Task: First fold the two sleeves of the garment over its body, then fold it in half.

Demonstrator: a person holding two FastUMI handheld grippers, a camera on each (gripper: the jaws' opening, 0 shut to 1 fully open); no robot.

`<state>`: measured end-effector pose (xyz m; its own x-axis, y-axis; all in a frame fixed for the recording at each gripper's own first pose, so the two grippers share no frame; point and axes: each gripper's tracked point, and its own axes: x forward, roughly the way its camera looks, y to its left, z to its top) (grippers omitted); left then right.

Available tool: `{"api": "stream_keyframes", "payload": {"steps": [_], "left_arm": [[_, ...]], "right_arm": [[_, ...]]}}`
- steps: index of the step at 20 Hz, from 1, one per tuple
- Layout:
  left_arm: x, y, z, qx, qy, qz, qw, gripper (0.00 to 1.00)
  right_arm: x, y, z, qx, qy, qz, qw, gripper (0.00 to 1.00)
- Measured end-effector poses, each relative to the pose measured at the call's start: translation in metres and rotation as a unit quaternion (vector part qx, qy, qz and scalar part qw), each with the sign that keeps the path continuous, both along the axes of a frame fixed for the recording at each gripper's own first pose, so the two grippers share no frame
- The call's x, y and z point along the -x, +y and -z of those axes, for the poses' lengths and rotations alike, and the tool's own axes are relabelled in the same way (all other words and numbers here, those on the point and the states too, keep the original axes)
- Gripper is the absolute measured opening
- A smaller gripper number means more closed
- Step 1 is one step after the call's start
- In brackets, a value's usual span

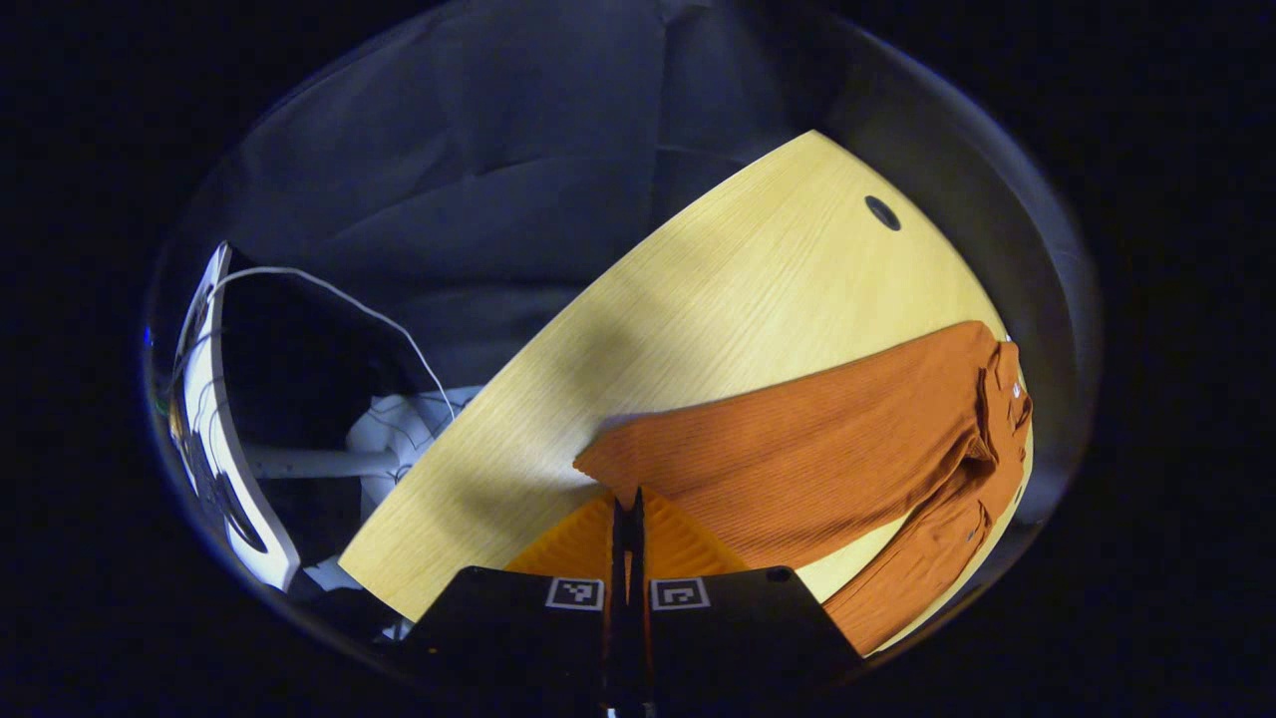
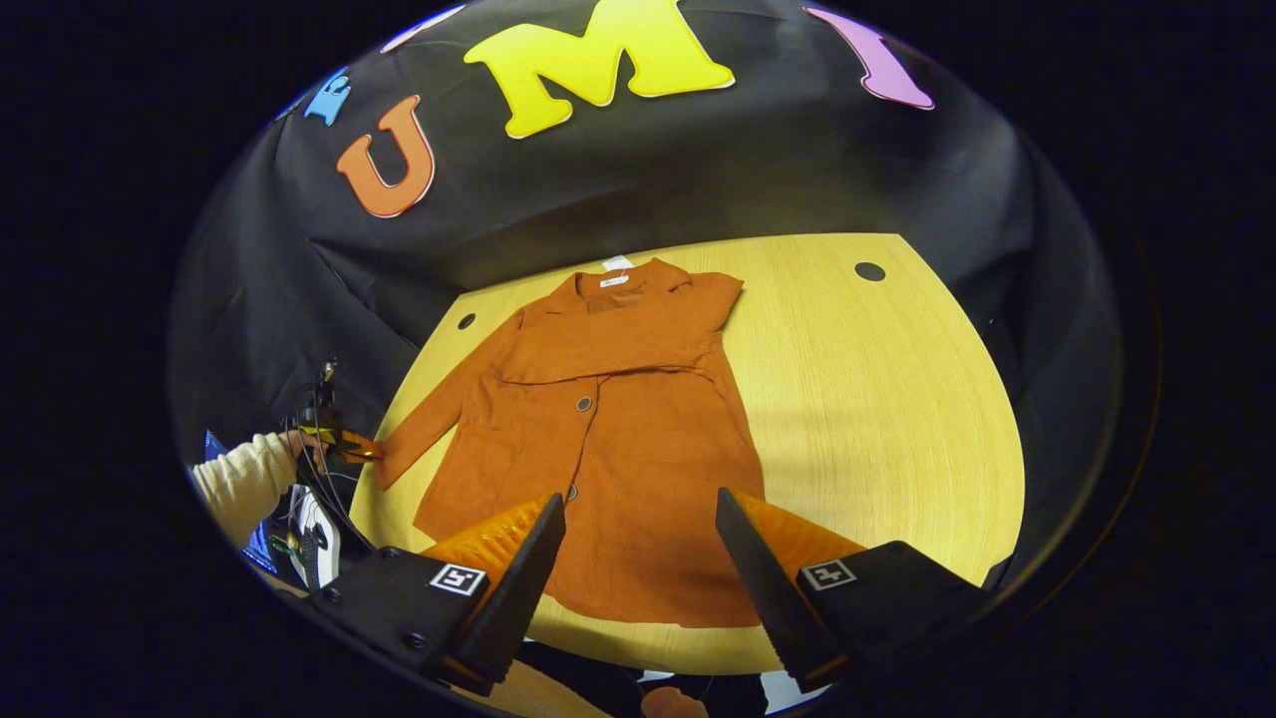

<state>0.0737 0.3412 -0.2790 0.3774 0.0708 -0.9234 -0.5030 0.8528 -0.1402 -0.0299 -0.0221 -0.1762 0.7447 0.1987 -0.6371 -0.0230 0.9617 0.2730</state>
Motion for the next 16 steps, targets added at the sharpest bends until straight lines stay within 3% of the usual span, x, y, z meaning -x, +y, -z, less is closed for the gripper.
{"api": "stream_keyframes", "payload": {"steps": [5, 8, 11, 16], "left_arm": [[-0.020, -0.016, -0.042, -0.027, -0.031, 0.031, 0.999, 0.03], [-0.040, -0.043, -0.070, -0.046, -0.055, 0.071, 0.995, 0.03], [-0.061, -0.077, -0.098, -0.086, -0.079, 0.137, 0.984, 0.03], [-0.101, -0.170, -0.144, -0.104, -0.117, 0.220, 0.963, 0.03]], "right_arm": [[-0.005, -0.001, 0.005, -0.010, -0.003, -0.005, 1.000, 0.99], [-0.008, -0.004, 0.003, -0.014, -0.010, -0.009, 1.000, 0.99], [-0.009, -0.011, 0.004, -0.017, -0.012, -0.012, 1.000, 0.98], [-0.005, -0.036, 0.006, -0.041, -0.014, 0.005, 0.999, 0.98]]}}
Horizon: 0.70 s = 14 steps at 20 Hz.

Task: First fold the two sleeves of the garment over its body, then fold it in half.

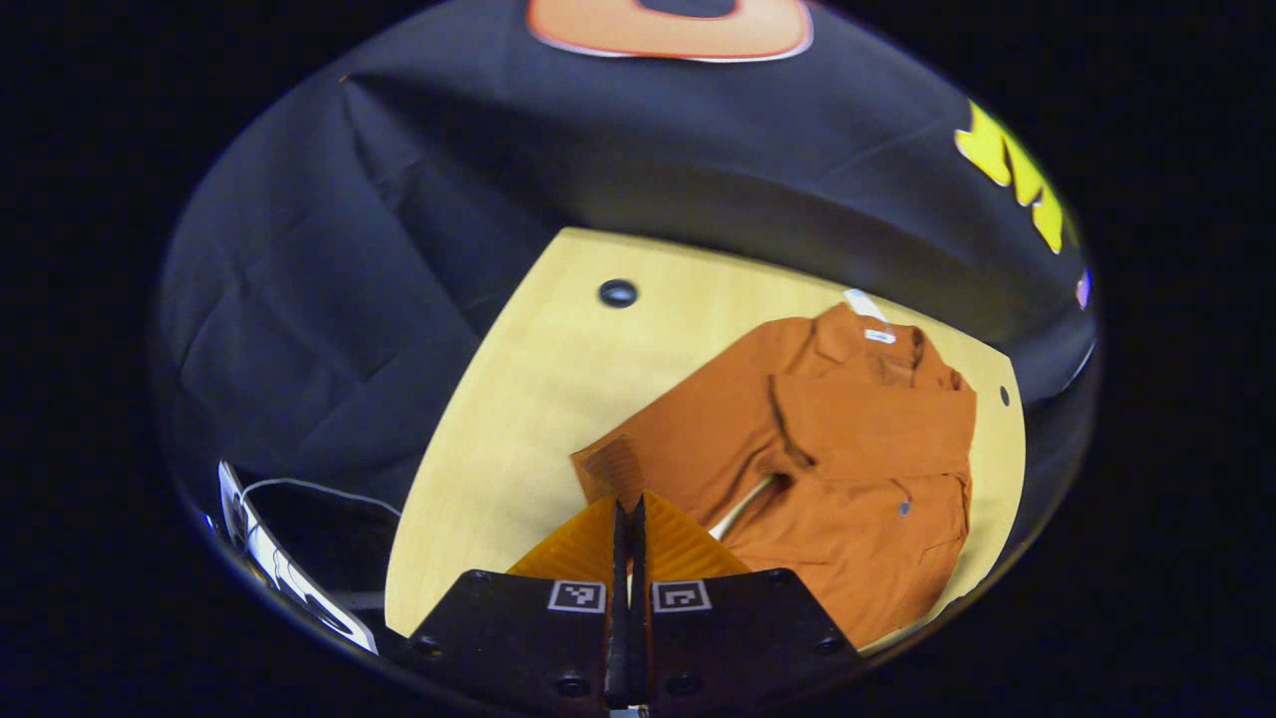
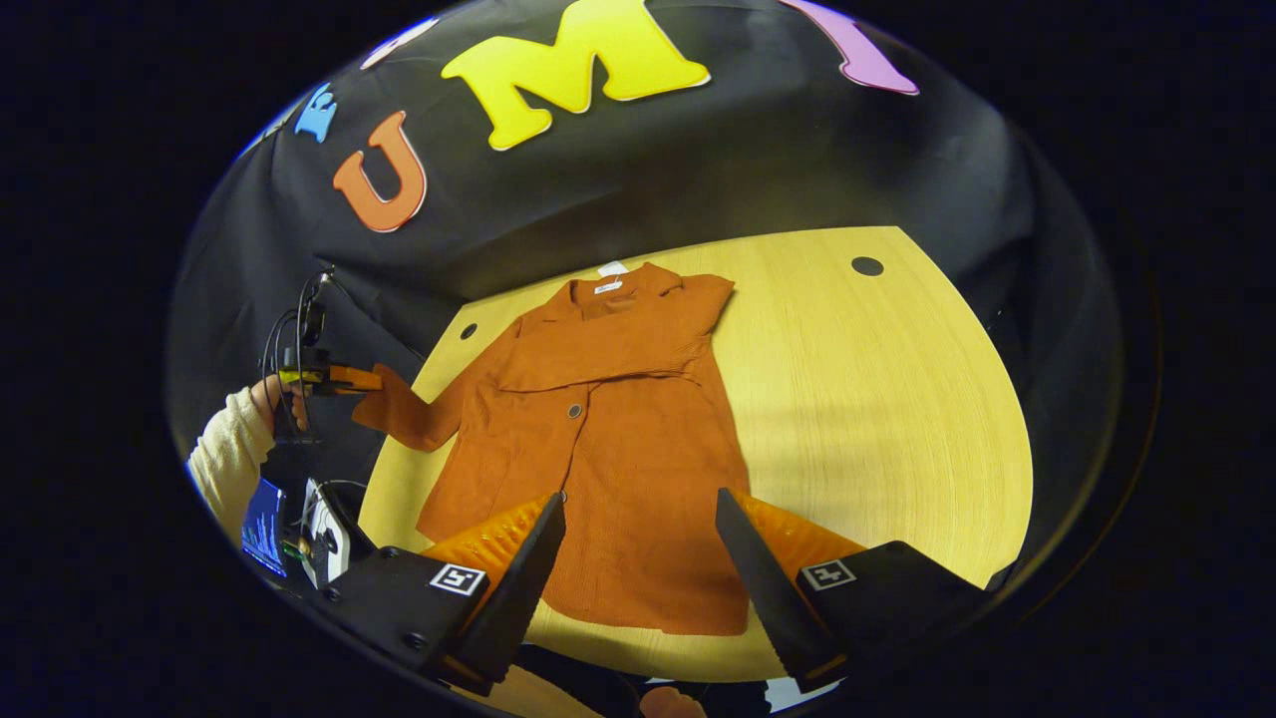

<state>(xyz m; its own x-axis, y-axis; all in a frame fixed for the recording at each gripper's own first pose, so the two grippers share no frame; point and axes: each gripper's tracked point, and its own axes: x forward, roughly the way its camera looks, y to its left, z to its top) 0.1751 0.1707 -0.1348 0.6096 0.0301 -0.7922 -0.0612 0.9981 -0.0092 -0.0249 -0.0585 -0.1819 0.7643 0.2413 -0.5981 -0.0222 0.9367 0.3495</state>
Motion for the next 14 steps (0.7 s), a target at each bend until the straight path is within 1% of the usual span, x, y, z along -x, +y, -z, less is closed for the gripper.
{"api": "stream_keyframes", "payload": {"steps": [3, 6, 8, 10, 14], "left_arm": [[-0.016, -0.059, -0.016, -0.016, -0.005, 0.049, 0.999, 0.03], [-0.028, -0.119, -0.019, -0.019, -0.010, 0.085, 0.996, 0.03], [-0.035, -0.150, -0.021, -0.027, -0.010, 0.106, 0.994, 0.03], [-0.038, -0.179, -0.020, -0.030, -0.010, 0.119, 0.992, 0.03], [-0.060, -0.247, -0.010, -0.022, -0.015, 0.143, 0.989, 0.03]], "right_arm": [[0.001, -0.022, 0.002, -0.015, -0.002, 0.018, 1.000, 0.99], [0.003, -0.047, 0.005, -0.028, -0.004, 0.038, 0.999, 0.98], [0.006, -0.064, 0.008, -0.033, -0.003, 0.050, 0.998, 0.98], [0.009, -0.080, 0.011, -0.036, -0.001, 0.059, 0.998, 0.99], [0.019, -0.110, 0.019, -0.033, 0.004, 0.069, 0.997, 0.99]]}}
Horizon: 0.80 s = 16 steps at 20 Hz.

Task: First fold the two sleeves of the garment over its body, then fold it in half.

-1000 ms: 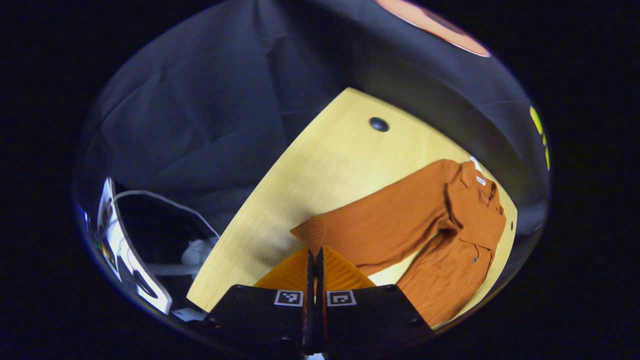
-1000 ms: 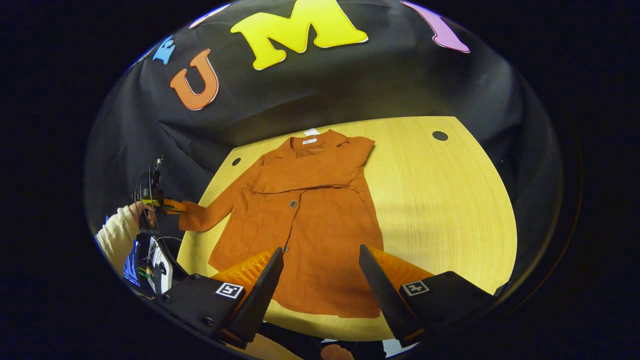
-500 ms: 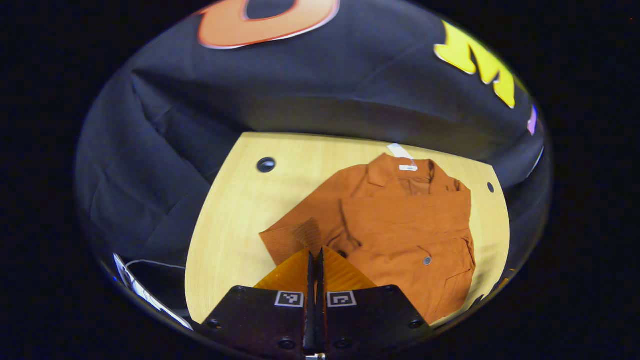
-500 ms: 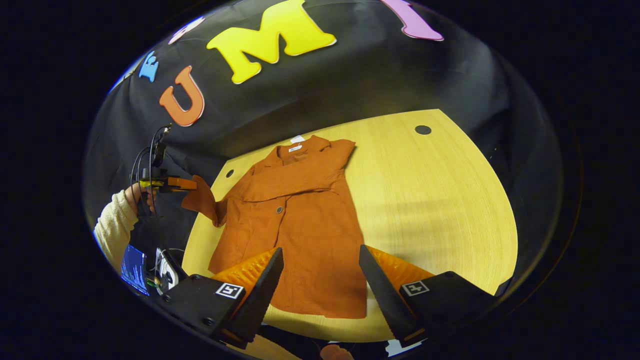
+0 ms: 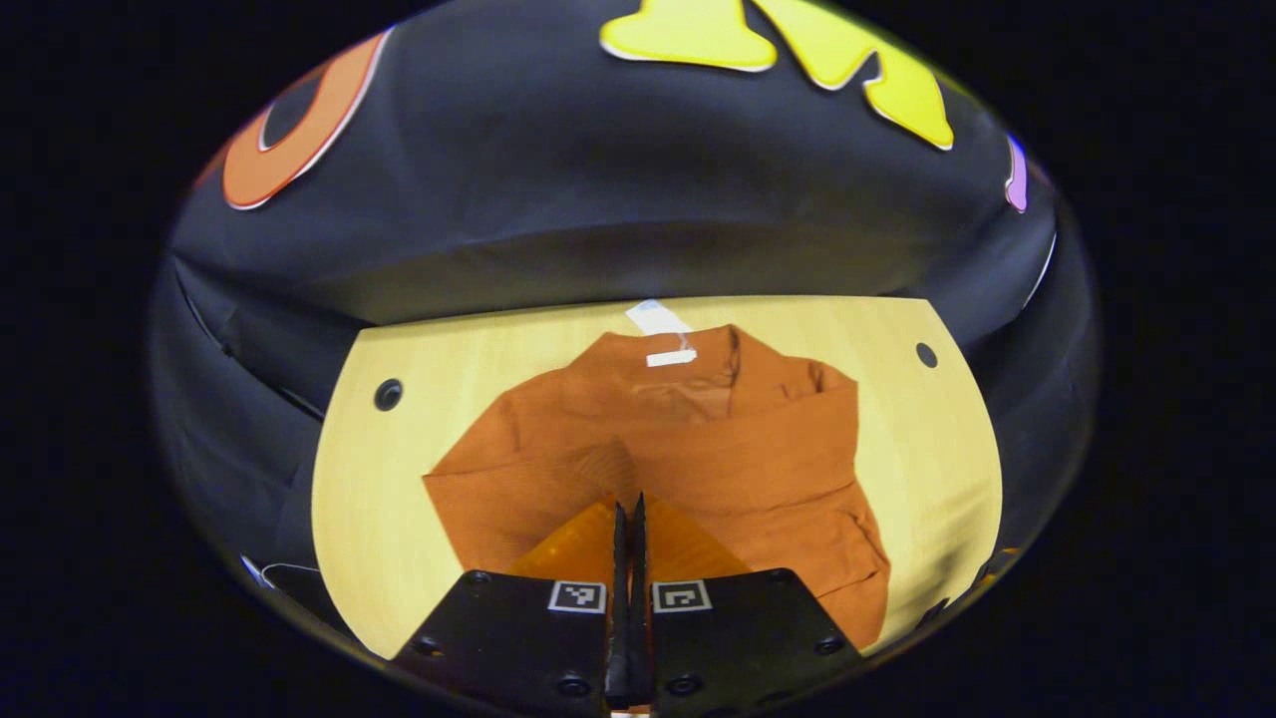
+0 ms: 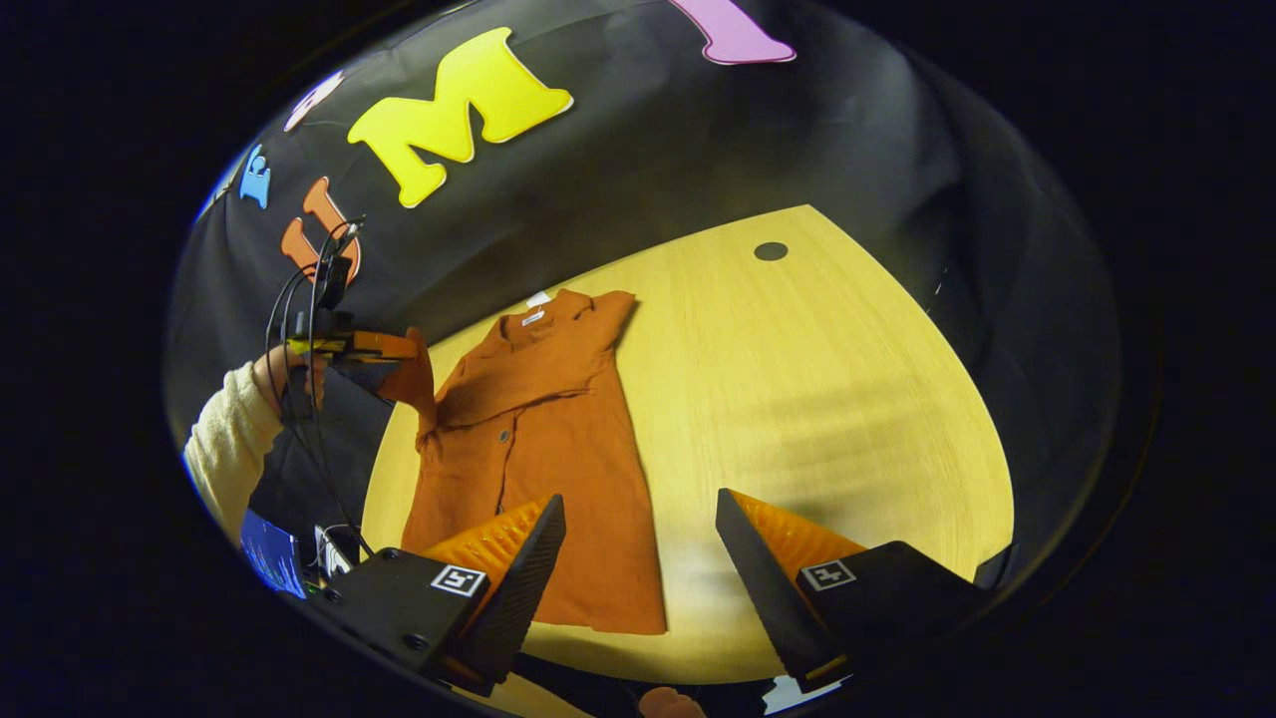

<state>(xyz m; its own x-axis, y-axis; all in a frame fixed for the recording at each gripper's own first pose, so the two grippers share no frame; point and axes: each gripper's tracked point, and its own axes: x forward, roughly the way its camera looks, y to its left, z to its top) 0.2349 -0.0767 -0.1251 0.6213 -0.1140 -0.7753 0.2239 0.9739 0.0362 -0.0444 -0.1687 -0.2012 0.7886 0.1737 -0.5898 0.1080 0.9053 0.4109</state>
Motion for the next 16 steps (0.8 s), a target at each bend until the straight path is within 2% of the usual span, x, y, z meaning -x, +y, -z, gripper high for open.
{"api": "stream_keyframes", "payload": {"steps": [3, 4, 5, 7, 9, 10, 12, 16], "left_arm": [[-0.013, -0.044, 0.021, -0.009, 0.005, 0.015, 1.000, 0.03], [-0.015, -0.056, 0.030, -0.009, 0.011, 0.014, 1.000, 0.00], [-0.017, -0.071, 0.040, -0.004, 0.016, 0.011, 1.000, 0.03], [-0.022, -0.091, 0.053, -0.001, 0.017, 0.010, 1.000, 0.03], [-0.022, -0.114, 0.067, 0.009, 0.022, 0.018, 1.000, 0.03], [-0.019, -0.123, 0.075, 0.015, 0.030, 0.021, 0.999, 0.04], [-0.017, -0.141, 0.085, 0.028, 0.040, 0.024, 0.999, 0.04], [-0.020, -0.171, 0.091, 0.049, 0.024, 0.031, 0.998, 0.06]], "right_arm": [[-0.001, -0.023, 0.010, 0.009, 0.007, 0.007, 1.000, 0.98], [0.000, -0.030, 0.013, 0.007, 0.011, 0.011, 1.000, 0.98], [0.002, -0.037, 0.016, 0.007, 0.015, 0.016, 1.000, 0.98], [0.004, -0.049, 0.022, 0.005, 0.022, 0.025, 0.999, 0.94], [0.007, -0.059, 0.028, 0.005, 0.029, 0.033, 0.999, 0.94], [0.009, -0.063, 0.030, 0.003, 0.032, 0.037, 0.999, 0.98], [0.011, -0.068, 0.035, 0.003, 0.038, 0.042, 0.998, 0.94], [0.014, -0.074, 0.036, 0.007, 0.040, 0.047, 0.998, 0.98]]}}
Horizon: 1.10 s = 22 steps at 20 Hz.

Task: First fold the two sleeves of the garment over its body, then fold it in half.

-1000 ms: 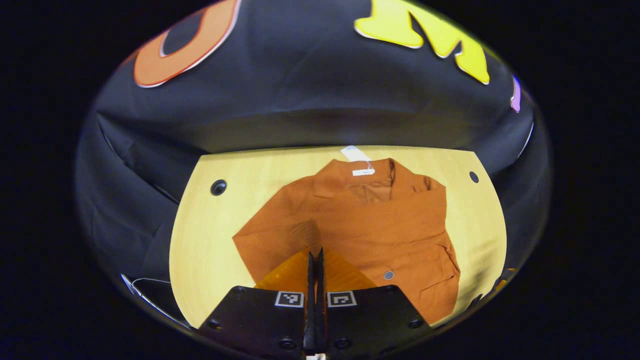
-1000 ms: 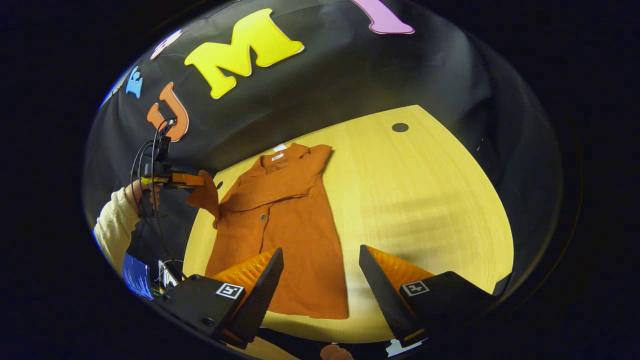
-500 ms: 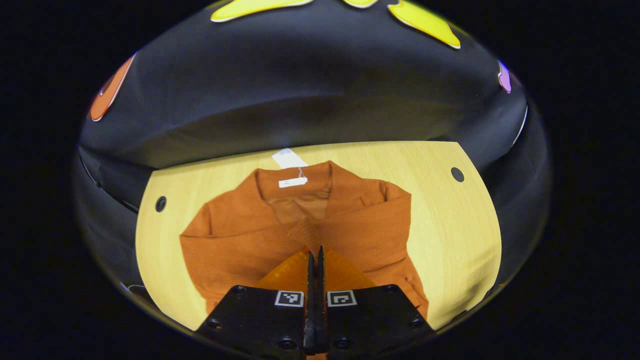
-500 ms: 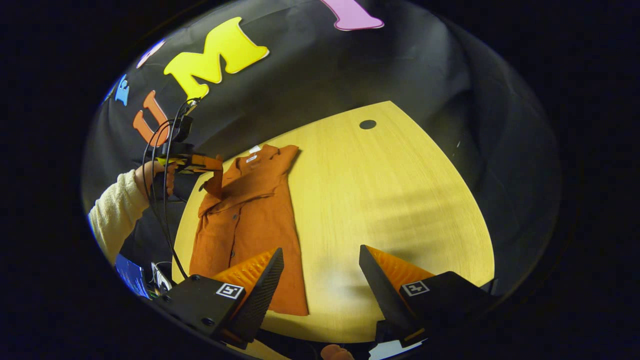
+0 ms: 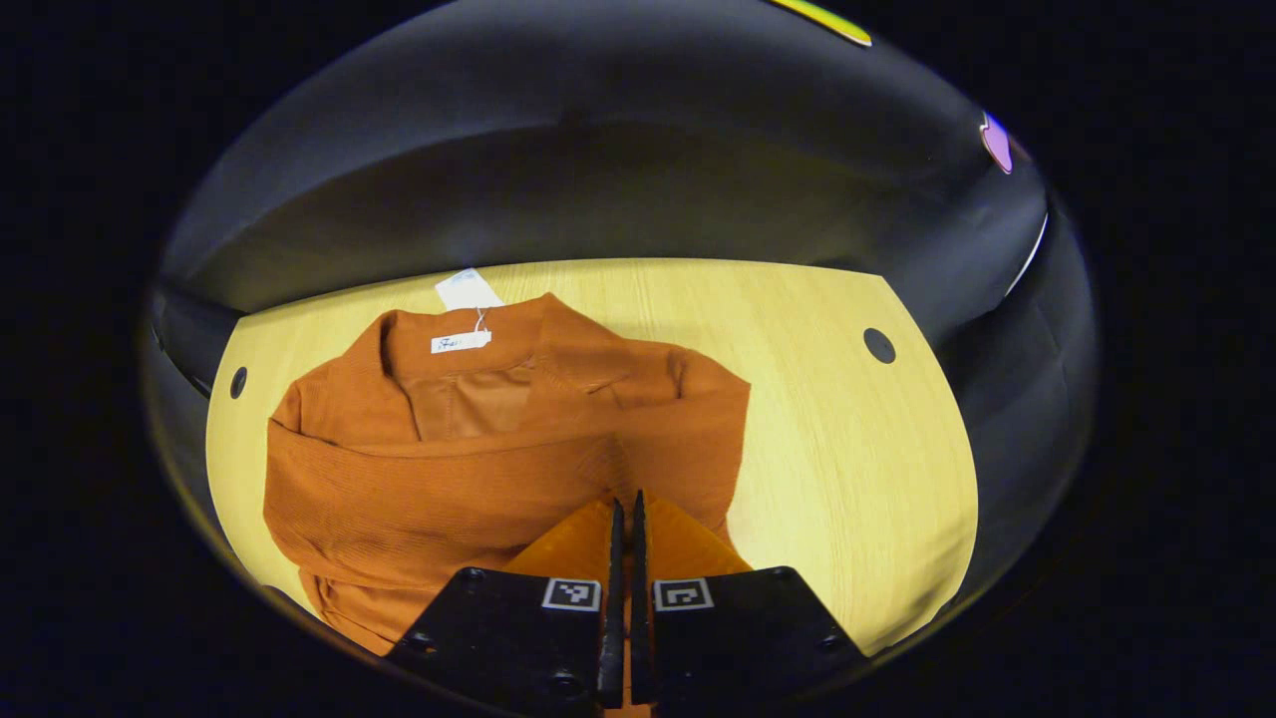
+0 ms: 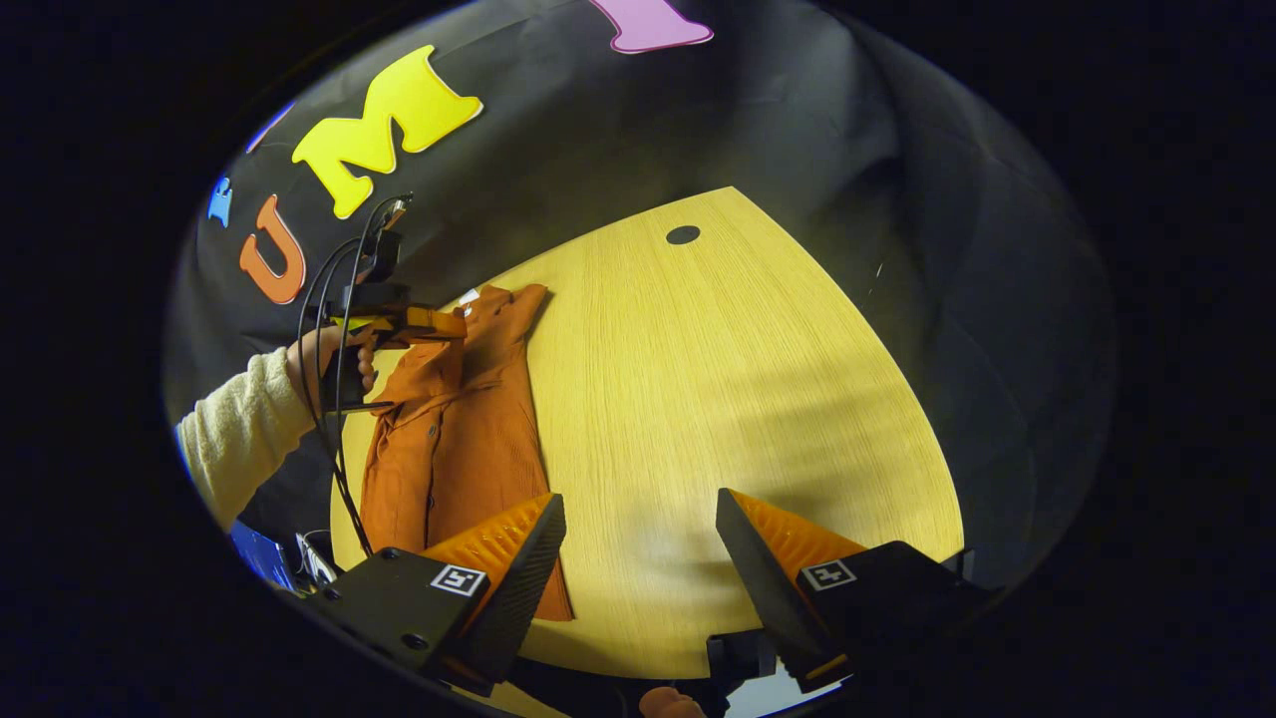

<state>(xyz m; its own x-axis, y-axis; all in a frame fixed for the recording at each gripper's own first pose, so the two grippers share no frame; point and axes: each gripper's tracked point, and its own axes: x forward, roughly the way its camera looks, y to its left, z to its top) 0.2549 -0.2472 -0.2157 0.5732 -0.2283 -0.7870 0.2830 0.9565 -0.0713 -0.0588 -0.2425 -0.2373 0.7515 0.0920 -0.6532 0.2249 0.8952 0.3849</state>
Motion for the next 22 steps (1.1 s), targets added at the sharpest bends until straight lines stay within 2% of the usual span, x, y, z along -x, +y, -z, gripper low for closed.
{"api": "stream_keyframes", "payload": {"steps": [2, 4, 5, 7, 8, 9, 10, 11, 12, 14, 15, 16, 21, 22], "left_arm": [[0.000, -0.006, 0.001, 0.011, 0.001, 0.003, 1.000, 0.09], [0.005, -0.014, 0.003, 0.036, 0.008, -0.001, 0.999, 0.11], [0.011, -0.022, 0.004, 0.051, 0.018, -0.002, 0.999, 0.16], [0.016, -0.024, 0.008, 0.048, 0.026, -0.006, 0.999, 0.49], [0.018, -0.022, 0.009, 0.044, 0.022, -0.004, 0.999, 0.54], [0.020, -0.020, 0.009, 0.045, 0.019, 0.000, 0.999, 0.56], [0.024, -0.015, 0.012, 0.046, 0.015, 0.002, 0.999, 0.77], [0.029, -0.010, 0.009, 0.045, 0.007, 0.001, 0.999, 0.75], [0.035, -0.001, 0.006, 0.039, -0.001, 0.000, 0.999, 0.89], [0.044, 0.021, 0.001, 0.020, -0.022, -0.001, 1.000, 0.96], [0.050, 0.034, 0.000, 0.011, -0.035, -0.002, 0.999, 0.96], [0.057, 0.051, -0.001, 0.003, -0.046, -0.003, 0.999, 0.96], [0.108, 0.137, 0.002, -0.030, -0.090, -0.009, 0.995, 0.98], [0.119, 0.153, 0.004, -0.036, -0.094, -0.013, 0.995, 0.98]], "right_arm": [[0.002, 0.000, 0.001, 0.001, 0.002, 0.001, 1.000, 0.95], [0.005, 0.001, 0.002, 0.003, 0.003, 0.002, 1.000, 0.99], [0.006, 0.002, 0.002, 0.003, 0.003, 0.002, 1.000, 0.99], [0.008, 0.003, 0.002, 0.003, 0.003, 0.003, 1.000, 0.99], [0.009, 0.006, 0.002, 0.004, 0.003, 0.003, 1.000, 0.99], [0.010, 0.008, 0.003, 0.005, 0.004, 0.002, 1.000, 0.99], [0.010, 0.011, 0.003, 0.008, 0.004, -0.001, 1.000, 0.98], [0.012, 0.014, 0.003, 0.011, 0.005, -0.004, 1.000, 0.98], [0.012, 0.018, 0.005, 0.014, 0.007, -0.007, 1.000, 0.95], [0.014, 0.027, 0.006, 0.019, 0.010, -0.018, 1.000, 0.99], [0.014, 0.031, 0.008, 0.024, 0.011, -0.024, 0.999, 0.94], [0.013, 0.039, 0.008, 0.029, 0.012, -0.030, 0.999, 0.98], [0.008, 0.072, 0.020, 0.053, 0.029, -0.065, 0.996, 0.98], [0.007, 0.080, 0.023, 0.057, 0.032, -0.074, 0.995, 0.95]]}}
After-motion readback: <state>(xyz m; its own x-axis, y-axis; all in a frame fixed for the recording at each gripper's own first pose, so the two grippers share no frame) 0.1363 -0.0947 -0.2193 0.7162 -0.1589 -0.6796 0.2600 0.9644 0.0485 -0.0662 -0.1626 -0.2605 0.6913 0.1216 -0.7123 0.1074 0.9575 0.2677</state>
